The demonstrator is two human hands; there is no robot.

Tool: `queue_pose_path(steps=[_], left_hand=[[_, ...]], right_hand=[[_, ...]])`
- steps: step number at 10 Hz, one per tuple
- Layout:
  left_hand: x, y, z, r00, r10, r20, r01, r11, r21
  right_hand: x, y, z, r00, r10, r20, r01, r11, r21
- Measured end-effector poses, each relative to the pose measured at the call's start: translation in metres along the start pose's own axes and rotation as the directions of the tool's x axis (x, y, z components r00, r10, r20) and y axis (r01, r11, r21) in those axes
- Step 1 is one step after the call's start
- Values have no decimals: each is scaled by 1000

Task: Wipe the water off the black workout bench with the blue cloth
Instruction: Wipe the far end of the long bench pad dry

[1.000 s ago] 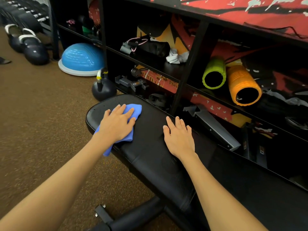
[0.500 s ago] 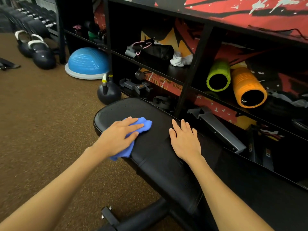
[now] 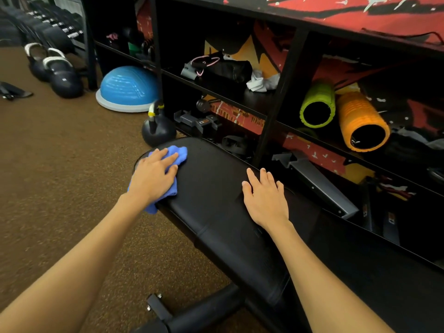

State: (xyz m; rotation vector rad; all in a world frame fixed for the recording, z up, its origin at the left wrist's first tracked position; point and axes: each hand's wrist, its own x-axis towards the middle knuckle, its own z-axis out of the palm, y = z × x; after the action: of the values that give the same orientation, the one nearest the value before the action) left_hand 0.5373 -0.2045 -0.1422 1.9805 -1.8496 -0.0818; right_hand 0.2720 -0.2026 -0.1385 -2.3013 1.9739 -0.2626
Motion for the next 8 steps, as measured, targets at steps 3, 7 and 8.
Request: queue_pose_path(steps=[3, 7, 8], left_hand=[[-31, -25, -5, 996, -45, -77, 29, 980, -196], [47, -28, -17, 945, -321, 63, 324, 945, -49], [27, -29, -10, 991, -130, 29, 131, 990, -50]], right_hand=[[-2, 0, -1, 1000, 2, 10, -3, 1000, 14], [1, -3, -2, 1000, 9, 9, -8, 1000, -18], [0, -4, -2, 1000, 9, 14, -9, 1000, -15]])
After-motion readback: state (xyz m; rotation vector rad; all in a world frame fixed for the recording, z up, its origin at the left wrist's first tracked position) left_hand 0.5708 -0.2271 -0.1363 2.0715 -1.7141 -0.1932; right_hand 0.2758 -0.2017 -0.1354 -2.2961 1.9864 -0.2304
